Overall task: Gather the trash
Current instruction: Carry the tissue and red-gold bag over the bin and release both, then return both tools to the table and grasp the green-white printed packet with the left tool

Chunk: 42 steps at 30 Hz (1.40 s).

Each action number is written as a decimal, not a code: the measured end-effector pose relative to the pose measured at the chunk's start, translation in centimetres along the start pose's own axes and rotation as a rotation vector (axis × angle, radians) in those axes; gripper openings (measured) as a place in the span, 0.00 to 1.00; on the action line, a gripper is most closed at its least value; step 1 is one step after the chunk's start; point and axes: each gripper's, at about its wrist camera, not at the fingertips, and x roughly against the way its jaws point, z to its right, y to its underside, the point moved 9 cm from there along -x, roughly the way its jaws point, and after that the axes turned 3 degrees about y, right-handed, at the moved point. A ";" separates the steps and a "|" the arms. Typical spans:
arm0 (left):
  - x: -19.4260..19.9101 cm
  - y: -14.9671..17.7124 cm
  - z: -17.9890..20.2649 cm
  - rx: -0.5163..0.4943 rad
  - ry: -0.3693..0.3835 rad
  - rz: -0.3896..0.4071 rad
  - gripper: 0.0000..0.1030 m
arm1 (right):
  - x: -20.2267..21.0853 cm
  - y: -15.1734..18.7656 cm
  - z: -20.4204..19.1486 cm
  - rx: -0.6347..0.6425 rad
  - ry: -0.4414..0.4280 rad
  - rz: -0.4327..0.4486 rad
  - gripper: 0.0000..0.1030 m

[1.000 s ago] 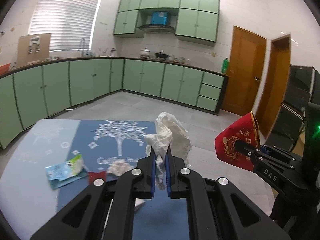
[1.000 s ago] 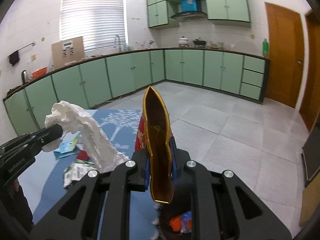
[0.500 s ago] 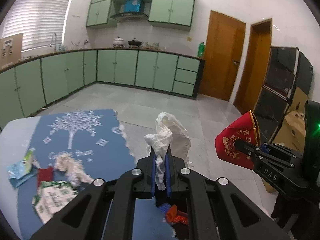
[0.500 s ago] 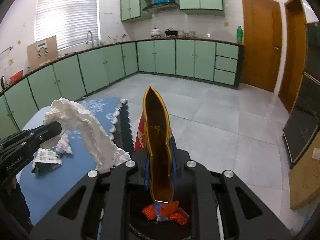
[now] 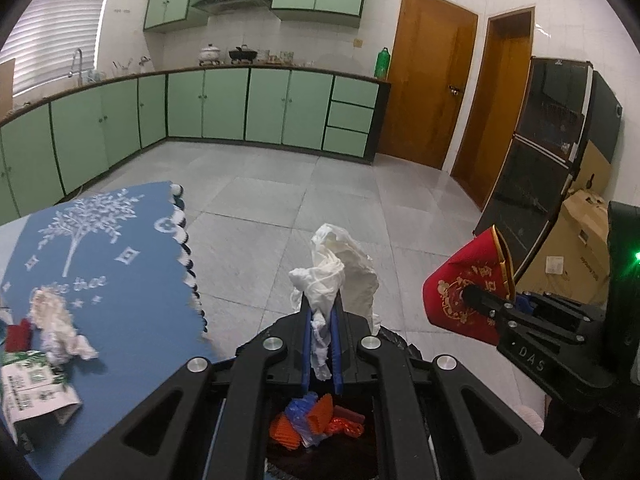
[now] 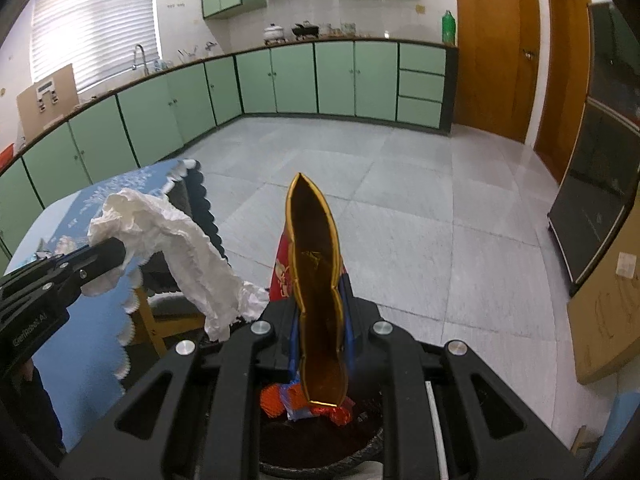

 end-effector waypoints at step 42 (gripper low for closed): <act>14.7 1.9 -16.7 0.161 -0.320 0.091 0.60 | 5.0 -3.1 -13.5 0.056 -0.127 0.103 0.89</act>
